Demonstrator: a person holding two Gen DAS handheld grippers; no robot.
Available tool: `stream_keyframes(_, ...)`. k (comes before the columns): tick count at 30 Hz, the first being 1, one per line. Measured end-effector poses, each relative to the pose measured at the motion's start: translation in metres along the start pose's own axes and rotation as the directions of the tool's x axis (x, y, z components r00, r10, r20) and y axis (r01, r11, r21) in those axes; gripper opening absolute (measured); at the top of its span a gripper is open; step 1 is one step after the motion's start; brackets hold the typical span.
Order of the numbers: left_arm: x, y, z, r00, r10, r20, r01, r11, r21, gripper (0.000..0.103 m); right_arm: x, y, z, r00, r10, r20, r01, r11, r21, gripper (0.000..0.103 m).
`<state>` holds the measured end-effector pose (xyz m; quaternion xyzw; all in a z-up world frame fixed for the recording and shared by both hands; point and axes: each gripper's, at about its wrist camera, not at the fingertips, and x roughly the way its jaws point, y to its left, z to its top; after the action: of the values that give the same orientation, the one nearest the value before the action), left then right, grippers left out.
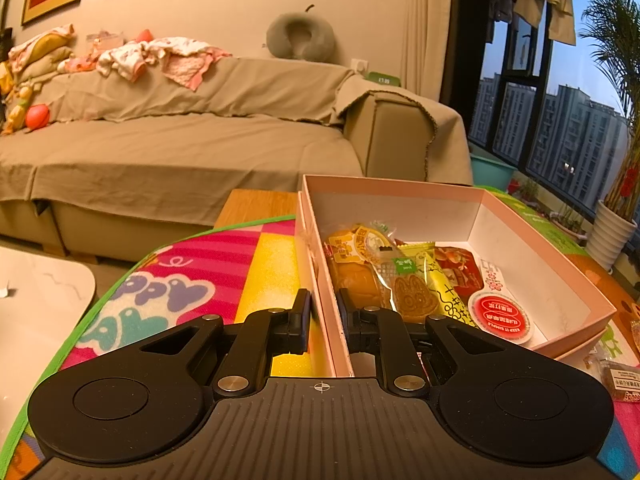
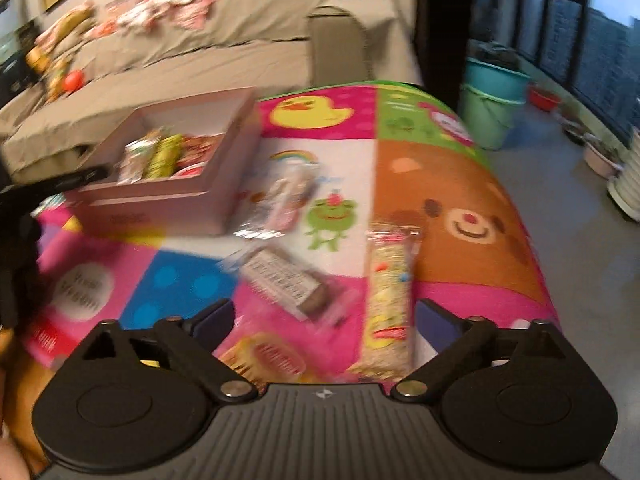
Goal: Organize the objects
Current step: 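Grasp the long grain stick snack with the right tool and lift, then lower the grain stick into the pink box and open the right tool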
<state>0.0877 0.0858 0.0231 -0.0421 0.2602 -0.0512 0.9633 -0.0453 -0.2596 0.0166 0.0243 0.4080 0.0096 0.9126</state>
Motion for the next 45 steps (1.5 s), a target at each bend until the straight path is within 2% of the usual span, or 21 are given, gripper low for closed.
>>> stream_keyframes(2,0.000,0.000,0.000,1.000,0.000,0.000,0.000,1.000,0.000,0.017,0.011,-0.010,-0.001,1.000,-0.021,-0.013,0.022,0.998,0.062,0.103)
stream_keyframes(7,0.000,0.000,0.000,1.000,0.000,0.000,0.000,1.000,0.001,0.017,0.032,-0.032,-0.012,0.998,0.003,-0.062,0.010,0.979,0.203,0.103)
stream_keyframes(11,0.000,0.001,0.000,1.000,-0.001,0.000,0.001,1.000,0.000,0.017,0.027,-0.040,-0.027,0.999,0.007,0.039,-0.018,0.950,0.313,0.103)
stream_keyframes(13,0.000,0.000,0.000,1.000,-0.001,0.000,0.001,1.000,0.000,0.017,0.026,-0.042,-0.031,0.998,0.011,0.062,-0.031,0.940,0.340,0.103)
stream_keyframes(18,0.000,0.000,0.000,1.000,-0.001,0.000,0.001,1.000,0.000,0.017,0.028,-0.041,-0.026,0.999,0.017,0.037,-0.028,0.947,0.321,0.103)
stream_keyframes(21,0.000,0.000,0.000,1.000,-0.001,0.000,0.001,1.000,0.000,0.017,0.030,-0.033,-0.024,1.000,0.001,0.013,-0.004,0.971,0.240,0.103)
stream_keyframes(25,0.000,0.000,0.000,1.000,-0.002,0.000,0.002,1.000,0.000,0.017,0.038,-0.028,-0.014,1.000,-0.019,0.002,0.018,0.983,0.181,0.101)
stream_keyframes(28,0.000,0.000,0.000,1.000,-0.002,0.000,0.002,1.000,0.000,0.017,0.045,-0.026,-0.005,0.999,-0.052,-0.005,0.053,0.989,0.138,0.090)
stream_keyframes(30,0.000,0.000,0.000,1.000,-0.002,0.000,0.002,1.000,0.000,0.017,0.045,-0.024,0.000,0.999,-0.036,-0.011,0.037,0.991,0.129,0.078)
stream_keyframes(32,0.000,0.000,0.000,1.000,-0.002,0.000,0.002,1.000,0.000,0.017,0.043,-0.018,0.004,1.000,-0.015,-0.020,0.017,0.995,0.102,0.055)
stream_keyframes(33,0.000,0.001,0.000,1.000,-0.002,0.000,0.002,1.000,0.000,0.017,0.041,-0.016,0.005,1.000,-0.010,-0.023,0.012,0.996,0.088,0.050)
stream_keyframes(34,0.000,0.001,0.000,1.000,-0.003,0.000,0.003,1.000,0.000,0.017,0.039,-0.012,0.006,1.000,-0.015,-0.027,0.017,0.997,0.075,0.038)
stream_keyframes(35,0.000,0.001,0.000,1.000,-0.003,0.000,0.003,1.000,0.000,0.017,0.038,-0.009,0.007,0.999,-0.026,-0.034,0.028,0.998,0.061,0.032)
stream_keyframes(41,0.000,0.000,0.000,1.000,-0.004,-0.001,0.004,1.000,0.000,0.017,0.023,-0.002,0.015,0.996,-0.061,-0.064,0.063,0.998,0.028,0.026)
stream_keyframes(45,0.000,0.000,-0.001,1.000,-0.004,-0.002,0.004,1.000,0.000,0.017,-0.003,0.011,0.023,0.999,-0.047,-0.028,0.047,0.999,0.003,0.025)
